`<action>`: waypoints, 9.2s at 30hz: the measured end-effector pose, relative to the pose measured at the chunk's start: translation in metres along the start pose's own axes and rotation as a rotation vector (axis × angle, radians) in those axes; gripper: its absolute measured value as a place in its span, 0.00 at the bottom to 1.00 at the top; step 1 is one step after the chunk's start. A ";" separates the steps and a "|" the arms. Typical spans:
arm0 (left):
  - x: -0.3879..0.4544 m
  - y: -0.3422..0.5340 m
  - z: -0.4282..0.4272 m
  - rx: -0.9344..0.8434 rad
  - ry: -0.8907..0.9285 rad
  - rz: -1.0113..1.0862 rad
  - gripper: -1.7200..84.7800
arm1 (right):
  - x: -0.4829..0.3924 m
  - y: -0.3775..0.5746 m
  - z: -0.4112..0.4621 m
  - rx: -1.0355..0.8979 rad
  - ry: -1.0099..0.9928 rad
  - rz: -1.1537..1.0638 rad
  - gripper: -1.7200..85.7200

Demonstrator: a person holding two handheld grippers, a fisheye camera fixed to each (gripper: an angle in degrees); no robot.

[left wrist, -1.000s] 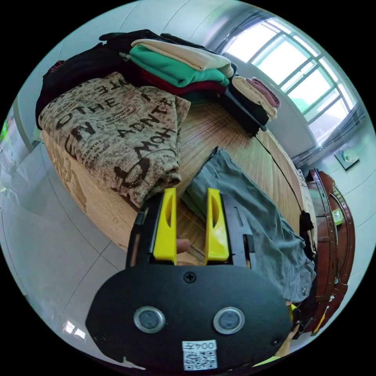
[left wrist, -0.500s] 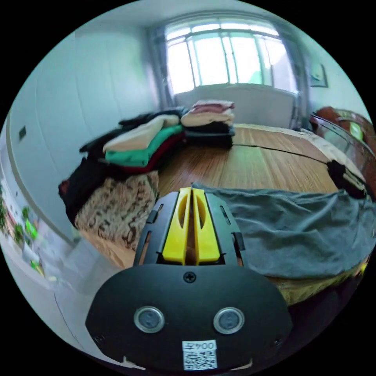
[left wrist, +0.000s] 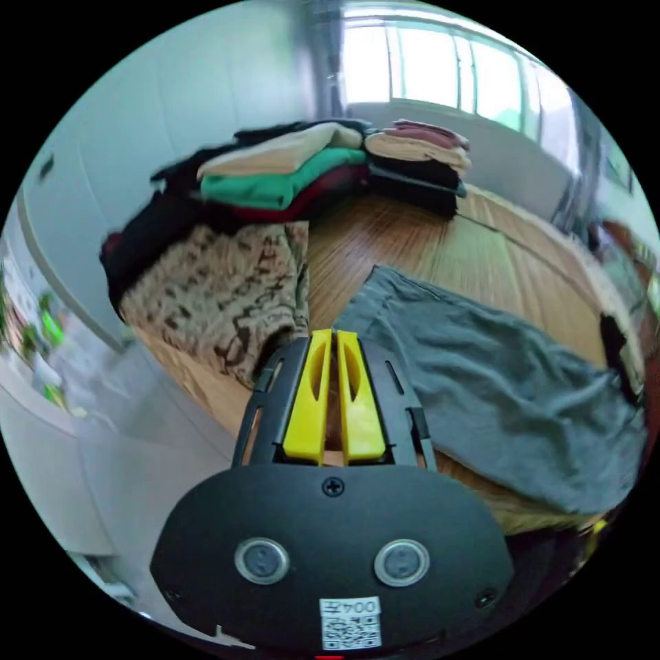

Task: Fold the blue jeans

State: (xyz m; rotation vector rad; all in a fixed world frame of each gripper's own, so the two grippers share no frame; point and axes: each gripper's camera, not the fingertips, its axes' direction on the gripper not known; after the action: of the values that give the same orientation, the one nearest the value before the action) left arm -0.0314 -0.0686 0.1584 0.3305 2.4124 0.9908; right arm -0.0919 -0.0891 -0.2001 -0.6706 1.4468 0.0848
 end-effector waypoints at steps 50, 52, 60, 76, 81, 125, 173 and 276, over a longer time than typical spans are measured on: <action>-0.117 -0.078 0.062 -0.201 0.323 -0.287 0.04 | -0.013 -0.043 -0.045 0.007 0.022 0.003 0.01; -0.104 -0.074 0.058 -0.165 0.293 -0.235 0.04 | -0.017 -0.045 -0.045 0.007 0.022 0.002 0.01; -0.013 -0.042 0.052 -0.025 0.017 0.154 0.04 | -0.045 -0.055 -0.039 0.006 0.022 0.003 0.01; -0.082 0.048 0.122 0.018 0.195 -0.089 0.03 | -0.229 -0.117 0.048 -0.063 0.324 -0.492 0.09; -0.009 0.075 0.134 0.144 0.200 0.212 0.03 | -0.287 -0.184 0.103 -0.083 0.478 -0.653 0.09; 0.063 0.102 0.312 0.176 0.163 0.308 0.03 | -0.464 -0.379 0.341 -0.724 0.944 -1.537 0.02; 0.346 -0.094 0.191 -0.208 0.387 1.242 0.04 | -0.091 -0.339 0.176 -0.170 0.231 -0.367 0.01; 0.090 -0.016 0.091 0.001 0.429 0.260 0.02 | -0.197 -0.140 0.151 -0.049 0.792 -0.677 0.07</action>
State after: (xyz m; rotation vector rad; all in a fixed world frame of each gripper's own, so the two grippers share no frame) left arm -0.0585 0.0091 0.0597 0.4836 2.8039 1.2833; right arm 0.0727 -0.0664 0.0312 -1.2896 1.8736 -0.7488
